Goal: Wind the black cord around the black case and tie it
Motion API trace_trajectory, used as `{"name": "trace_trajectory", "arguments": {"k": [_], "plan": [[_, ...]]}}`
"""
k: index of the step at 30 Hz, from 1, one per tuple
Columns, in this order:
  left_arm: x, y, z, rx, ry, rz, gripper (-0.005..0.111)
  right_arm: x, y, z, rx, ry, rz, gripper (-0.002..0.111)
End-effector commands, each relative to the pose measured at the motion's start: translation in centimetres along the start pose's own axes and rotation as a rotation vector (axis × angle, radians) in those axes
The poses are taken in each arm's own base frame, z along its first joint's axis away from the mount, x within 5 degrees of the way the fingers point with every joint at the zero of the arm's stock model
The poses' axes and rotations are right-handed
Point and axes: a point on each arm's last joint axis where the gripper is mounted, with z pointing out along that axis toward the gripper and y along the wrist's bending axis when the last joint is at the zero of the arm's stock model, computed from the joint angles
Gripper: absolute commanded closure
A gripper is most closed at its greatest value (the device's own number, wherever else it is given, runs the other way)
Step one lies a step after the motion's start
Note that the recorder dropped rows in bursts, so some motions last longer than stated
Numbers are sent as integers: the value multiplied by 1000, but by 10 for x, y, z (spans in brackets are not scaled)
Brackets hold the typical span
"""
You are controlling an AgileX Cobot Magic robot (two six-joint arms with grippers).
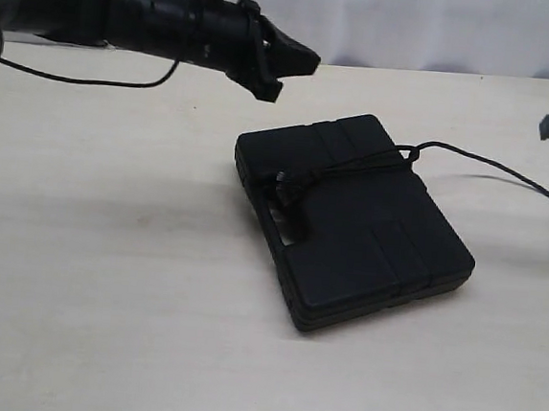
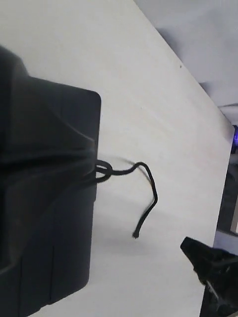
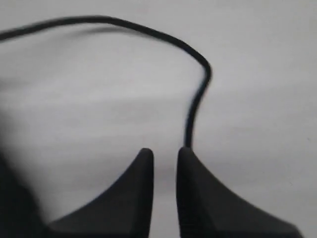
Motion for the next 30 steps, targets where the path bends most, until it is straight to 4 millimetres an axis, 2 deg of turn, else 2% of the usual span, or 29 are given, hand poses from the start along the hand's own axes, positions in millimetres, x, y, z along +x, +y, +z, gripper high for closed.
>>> {"name": "trace_trajectory", "arguments": {"k": [1,4,10,12,17,22,30], "plan": [[-6,11,-23,-41,26,-98,107,-4,33,-47,-136,-175,-84,104],[-7,8,-31,-64,33,-107,107,1,49,-83,-210,-279,-128,104],[-7,-5,-67,-363,32,-118,107,29,68,-163,-311,-512,-196,104],[-1,-14,-82,-433,55,-89,107,43,69,-186,-338,-617,-202,104],[-8,-33,-127,-534,29,-114,107,83,65,-230,-380,-835,-212,104],[-23,-62,-167,-586,-71,-168,107,125,53,-253,-409,-1022,-199,104],[-47,-119,-226,-733,-241,-148,107,192,28,-265,-422,-1321,-133,104]]}}
